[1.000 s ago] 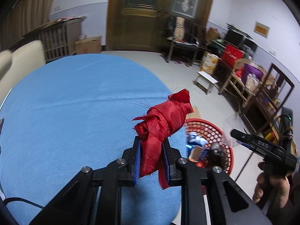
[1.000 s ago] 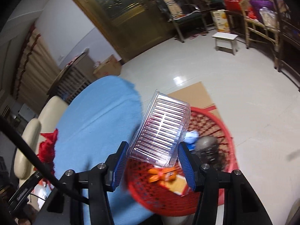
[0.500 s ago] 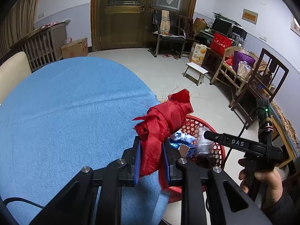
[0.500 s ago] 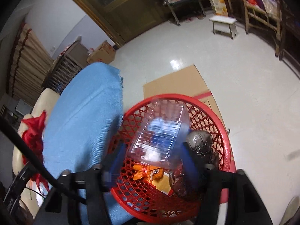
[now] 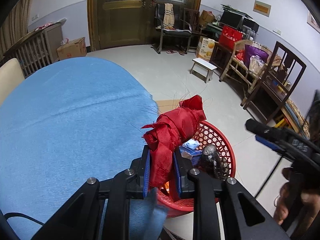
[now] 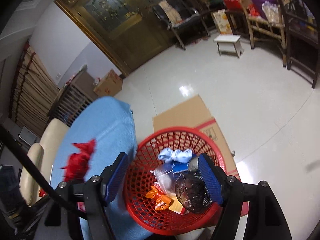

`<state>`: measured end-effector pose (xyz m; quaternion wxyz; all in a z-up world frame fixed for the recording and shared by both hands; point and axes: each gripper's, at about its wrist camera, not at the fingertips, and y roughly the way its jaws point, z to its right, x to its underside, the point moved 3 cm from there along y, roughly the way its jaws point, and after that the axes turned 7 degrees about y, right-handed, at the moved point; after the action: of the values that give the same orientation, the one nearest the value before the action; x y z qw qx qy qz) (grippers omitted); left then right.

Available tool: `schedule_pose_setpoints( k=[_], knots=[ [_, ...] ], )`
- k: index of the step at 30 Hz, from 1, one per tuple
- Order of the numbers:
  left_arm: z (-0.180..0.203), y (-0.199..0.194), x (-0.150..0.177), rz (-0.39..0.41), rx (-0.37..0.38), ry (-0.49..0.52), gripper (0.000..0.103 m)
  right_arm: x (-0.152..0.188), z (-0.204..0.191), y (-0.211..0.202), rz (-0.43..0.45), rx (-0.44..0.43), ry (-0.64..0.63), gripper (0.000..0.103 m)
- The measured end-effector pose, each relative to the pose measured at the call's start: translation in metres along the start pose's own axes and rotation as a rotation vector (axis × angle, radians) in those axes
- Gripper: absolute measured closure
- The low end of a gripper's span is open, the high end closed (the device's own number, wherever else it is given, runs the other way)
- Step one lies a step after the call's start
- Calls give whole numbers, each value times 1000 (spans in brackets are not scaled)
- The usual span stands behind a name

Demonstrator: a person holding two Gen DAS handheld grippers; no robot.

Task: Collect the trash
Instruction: 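Lower the red cloth into the red wastebasket and open the left gripper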

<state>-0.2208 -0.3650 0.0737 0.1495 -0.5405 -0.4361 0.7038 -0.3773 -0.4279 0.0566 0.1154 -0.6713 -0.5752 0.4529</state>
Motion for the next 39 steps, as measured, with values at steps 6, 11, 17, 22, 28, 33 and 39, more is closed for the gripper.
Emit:
schedule_pose_setpoints(
  k=[6, 11, 17, 22, 28, 33, 39],
  knots=[
    [11, 5, 1, -19, 5, 16, 81, -2, 1, -24, 28, -27, 16, 27],
    [16, 10, -1, -35, 6, 22, 81, -5, 1, -32, 45, -55, 32, 27],
    [23, 18, -1, -51, 6, 30, 81, -5, 0, -37, 42, -80, 42, 27],
    [26, 22, -1, -60, 7, 35, 81, -3, 3, -38, 43, -81, 46, 27],
    [28, 27, -2, -69, 10, 37, 81, -2, 7, -39, 40, -75, 57, 27],
    [30, 31, -1, -74, 14, 38, 81, -5, 7, -47, 68, -63, 59, 26],
    [30, 35, 0, -83, 11, 38, 81, -11, 9, -59, 128, -28, 59, 25]
  ],
)
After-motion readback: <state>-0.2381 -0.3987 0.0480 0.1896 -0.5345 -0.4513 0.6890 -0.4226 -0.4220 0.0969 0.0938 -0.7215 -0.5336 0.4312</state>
